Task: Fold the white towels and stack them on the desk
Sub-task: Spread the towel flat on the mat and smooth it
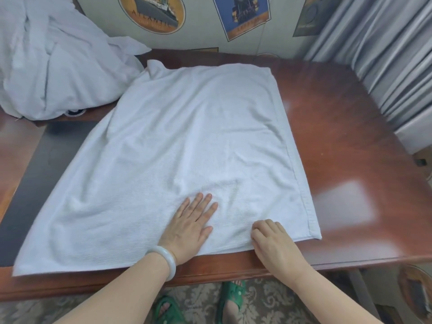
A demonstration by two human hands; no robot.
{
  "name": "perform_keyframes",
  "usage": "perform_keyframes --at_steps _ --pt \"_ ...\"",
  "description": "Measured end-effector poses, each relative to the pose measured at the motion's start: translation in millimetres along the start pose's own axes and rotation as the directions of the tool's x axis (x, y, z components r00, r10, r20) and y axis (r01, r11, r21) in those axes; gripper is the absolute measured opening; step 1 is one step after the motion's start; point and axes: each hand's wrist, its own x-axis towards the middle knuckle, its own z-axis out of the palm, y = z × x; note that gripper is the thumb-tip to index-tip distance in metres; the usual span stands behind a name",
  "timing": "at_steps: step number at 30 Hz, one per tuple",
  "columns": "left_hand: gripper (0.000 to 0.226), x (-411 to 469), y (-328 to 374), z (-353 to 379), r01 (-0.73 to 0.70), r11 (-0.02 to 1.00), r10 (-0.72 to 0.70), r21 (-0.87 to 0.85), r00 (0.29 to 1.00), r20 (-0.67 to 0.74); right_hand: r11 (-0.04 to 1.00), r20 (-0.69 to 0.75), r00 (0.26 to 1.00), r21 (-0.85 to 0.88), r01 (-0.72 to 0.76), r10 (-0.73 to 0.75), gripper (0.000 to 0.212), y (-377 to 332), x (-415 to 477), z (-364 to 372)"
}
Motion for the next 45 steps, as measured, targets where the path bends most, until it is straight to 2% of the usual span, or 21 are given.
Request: perform_keyframes --at_steps 3,6,9,16,19,22,26,35,38,40,43,45 --pt "0.058 1.6 3.1 -2.8 0.010 0.999 -0.010 -0.034 1.000 -0.002 1.000 -0.037 0.999 -0.030 0.008 -0.009 0.020 -1.0 4.8 -2.9" --pt "0.058 7.3 10.0 -7.0 0.057 0.997 -0.059 -0.048 0.998 -0.030 1.000 -0.066 0.998 0.010 0.003 -0.003 0.017 -1.6 3.3 -11.4" --pt "0.059 12.3 14.4 -7.5 0.117 0.993 -0.118 -0.028 0.993 -0.032 0.999 0.004 0.999 0.031 0.045 -0.045 0.014 -0.3 -3.4 -9.7" --pt "0.062 6.9 11.4 5.3 0.068 0.997 -0.070 -0.026 0.995 -0.074 0.997 0.027 0.997 -0.011 0.074 -0.074 0.012 -2.0 -3.5 -1.1" --pt "0.061 6.9 10.9 4.8 0.067 0.997 -0.070 -0.042 0.995 -0.071 0.978 0.073 0.995 0.190 -0.085 0.072 0.011 4.4 -0.8 -2.7" --pt "0.061 6.2 11.0 5.2 0.065 0.996 -0.068 -0.054 0.995 -0.068 0.880 0.213 0.963 0.409 -0.242 0.166 0.014 13.7 2.5 -5.7" --pt "0.061 6.4 10.0 4.1 0.064 0.996 -0.067 -0.056 0.996 -0.059 0.821 0.282 0.938 0.473 -0.318 0.201 0.021 15.7 7.5 -8.8" --pt "0.062 8.1 11.5 0.6 0.075 0.997 -0.076 -0.026 0.996 -0.045 0.812 0.330 0.922 0.471 -0.346 0.201 0.026 10.5 11.8 -21.5" --pt "0.062 9.8 13.6 -0.2 0.090 0.996 -0.090 -0.011 0.995 -0.043 0.847 0.343 0.933 0.458 -0.271 0.113 0.023 11.0 4.5 -34.6" --pt "0.062 10.7 15.8 0.4 0.098 0.995 -0.098 0.002 0.995 -0.037 0.899 0.342 0.937 0.386 -0.207 0.069 0.023 10.8 -3.1 -33.8" --pt "0.062 12.1 19.8 -2.6 0.116 0.993 -0.115 0.028 0.993 -0.021 0.931 0.303 0.949 0.315 -0.186 0.087 0.023 6.6 -12.2 -23.4" --pt "0.062 15.8 21.9 -5.7 0.113 0.993 -0.112 0.036 0.993 -0.036 0.894 0.293 0.945 0.371 -0.252 0.144 0.018 6.5 -10.6 -22.3"
